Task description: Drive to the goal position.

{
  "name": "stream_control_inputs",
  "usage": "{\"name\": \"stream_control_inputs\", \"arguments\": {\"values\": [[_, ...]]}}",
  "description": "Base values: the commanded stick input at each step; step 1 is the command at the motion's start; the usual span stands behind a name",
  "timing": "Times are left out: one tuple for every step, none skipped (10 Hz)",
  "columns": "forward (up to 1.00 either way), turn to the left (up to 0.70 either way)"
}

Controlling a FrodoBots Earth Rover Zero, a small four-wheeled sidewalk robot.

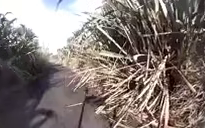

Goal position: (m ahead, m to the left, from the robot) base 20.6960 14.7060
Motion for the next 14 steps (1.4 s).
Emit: {"name": "stream_control_inputs", "arguments": {"values": [[0.0, 0.7], [0.0, 0.7], [0.0, 0.7], [0.0, 0.7], [0.0, 0.7], [0.0, 0.7], [0.0, 0.7], [0.0, 0.3], [0.0, 0.0], [0.0, 0.0], [0.0, 0.0], [0.0, 0.0], [0.0, 0.0], [0.0, 0.0]]}}
